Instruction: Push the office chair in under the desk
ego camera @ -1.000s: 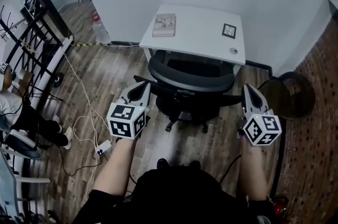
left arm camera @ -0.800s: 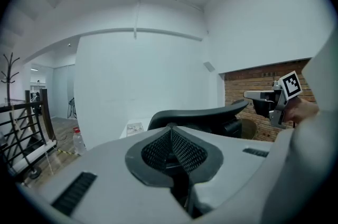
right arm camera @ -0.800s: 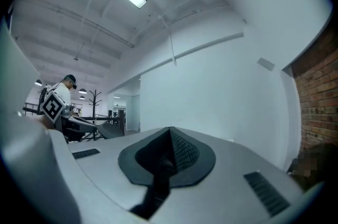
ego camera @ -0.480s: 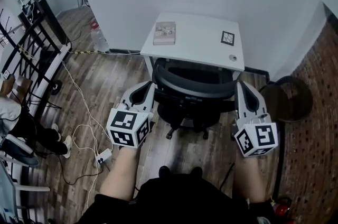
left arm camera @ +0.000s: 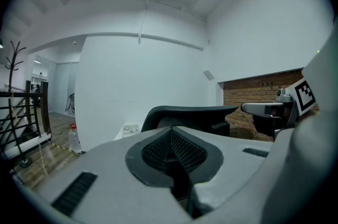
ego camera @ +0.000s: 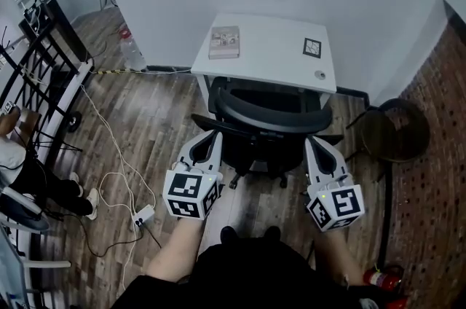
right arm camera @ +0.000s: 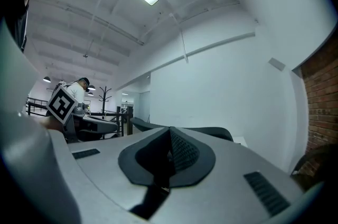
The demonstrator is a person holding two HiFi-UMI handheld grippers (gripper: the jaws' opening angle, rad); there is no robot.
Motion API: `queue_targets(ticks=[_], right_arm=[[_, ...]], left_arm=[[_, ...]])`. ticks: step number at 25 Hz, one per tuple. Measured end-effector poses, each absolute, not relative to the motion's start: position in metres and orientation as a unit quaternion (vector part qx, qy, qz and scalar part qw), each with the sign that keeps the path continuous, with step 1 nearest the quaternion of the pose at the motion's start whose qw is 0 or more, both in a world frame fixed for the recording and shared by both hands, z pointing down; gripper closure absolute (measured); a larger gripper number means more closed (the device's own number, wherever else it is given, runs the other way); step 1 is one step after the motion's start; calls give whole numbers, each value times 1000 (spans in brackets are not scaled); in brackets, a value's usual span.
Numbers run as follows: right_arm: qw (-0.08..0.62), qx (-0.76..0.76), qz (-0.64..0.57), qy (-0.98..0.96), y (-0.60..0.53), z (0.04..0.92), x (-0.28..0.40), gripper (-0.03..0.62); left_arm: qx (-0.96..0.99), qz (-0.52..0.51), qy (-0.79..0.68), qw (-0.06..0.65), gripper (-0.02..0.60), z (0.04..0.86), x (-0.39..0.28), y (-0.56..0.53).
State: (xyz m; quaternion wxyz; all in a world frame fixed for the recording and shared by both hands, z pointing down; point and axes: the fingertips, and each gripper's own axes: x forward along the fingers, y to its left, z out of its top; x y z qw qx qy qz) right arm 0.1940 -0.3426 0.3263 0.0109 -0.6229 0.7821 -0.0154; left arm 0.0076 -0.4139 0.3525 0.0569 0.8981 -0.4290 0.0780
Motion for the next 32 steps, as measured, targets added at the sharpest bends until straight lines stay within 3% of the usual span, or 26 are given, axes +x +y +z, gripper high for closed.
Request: queue_targets(ticks=[32], right_arm=[[7, -616, -28, 787, -342, 332, 206, 591]], left_arm=[[885, 100, -452, 59, 571, 365, -6, -421]])
